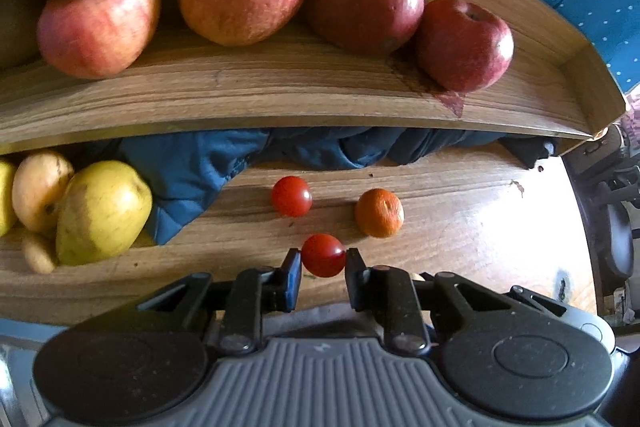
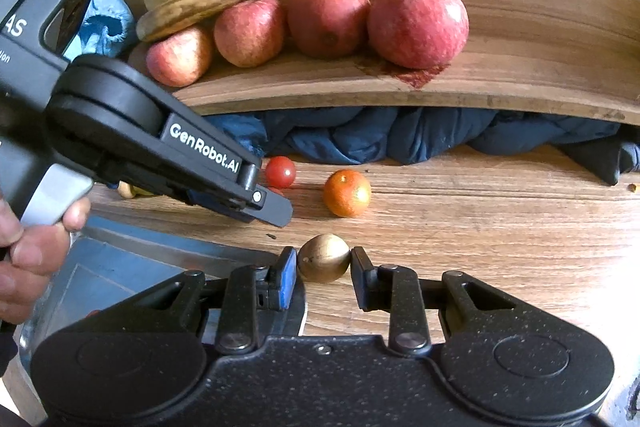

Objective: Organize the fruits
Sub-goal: 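Carry the cherry tomato and small brown fruit over the steel tray and open both tools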

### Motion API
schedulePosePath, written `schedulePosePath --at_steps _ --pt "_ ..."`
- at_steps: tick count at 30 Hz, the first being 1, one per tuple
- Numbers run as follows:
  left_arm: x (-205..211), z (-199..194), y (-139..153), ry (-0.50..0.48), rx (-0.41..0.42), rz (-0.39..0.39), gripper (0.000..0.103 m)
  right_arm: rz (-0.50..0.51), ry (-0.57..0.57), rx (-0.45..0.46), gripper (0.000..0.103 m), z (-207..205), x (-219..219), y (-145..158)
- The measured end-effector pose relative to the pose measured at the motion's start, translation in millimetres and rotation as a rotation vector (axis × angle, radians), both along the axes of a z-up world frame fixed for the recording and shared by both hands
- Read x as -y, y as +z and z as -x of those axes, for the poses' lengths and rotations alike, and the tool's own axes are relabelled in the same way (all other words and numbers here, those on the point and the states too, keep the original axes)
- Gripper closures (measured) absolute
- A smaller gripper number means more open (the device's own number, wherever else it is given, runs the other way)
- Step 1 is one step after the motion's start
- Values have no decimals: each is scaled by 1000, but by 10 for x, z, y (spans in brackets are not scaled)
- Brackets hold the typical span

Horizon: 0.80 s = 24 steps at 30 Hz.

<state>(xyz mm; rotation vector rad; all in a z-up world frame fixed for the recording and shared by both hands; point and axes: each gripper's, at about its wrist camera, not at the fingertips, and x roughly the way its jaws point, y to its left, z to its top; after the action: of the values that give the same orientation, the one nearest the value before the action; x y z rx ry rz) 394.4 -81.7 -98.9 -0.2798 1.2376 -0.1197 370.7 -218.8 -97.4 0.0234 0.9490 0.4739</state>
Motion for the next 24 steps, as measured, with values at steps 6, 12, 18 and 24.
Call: schedulePosePath --at_steps 6,12,18,24 --pt "-90 191 108 -24 20 26 78 22 -23 32 72 140 -40 149" --pt "-298 473 208 -30 34 52 78 40 -43 43 72 367 -153 227" --pt "-496 740 197 -33 24 63 78 50 -59 32 72 657 -313 262" --pt "-616 975 166 -60 11 69 78 57 -88 18 72 910 -430 285"
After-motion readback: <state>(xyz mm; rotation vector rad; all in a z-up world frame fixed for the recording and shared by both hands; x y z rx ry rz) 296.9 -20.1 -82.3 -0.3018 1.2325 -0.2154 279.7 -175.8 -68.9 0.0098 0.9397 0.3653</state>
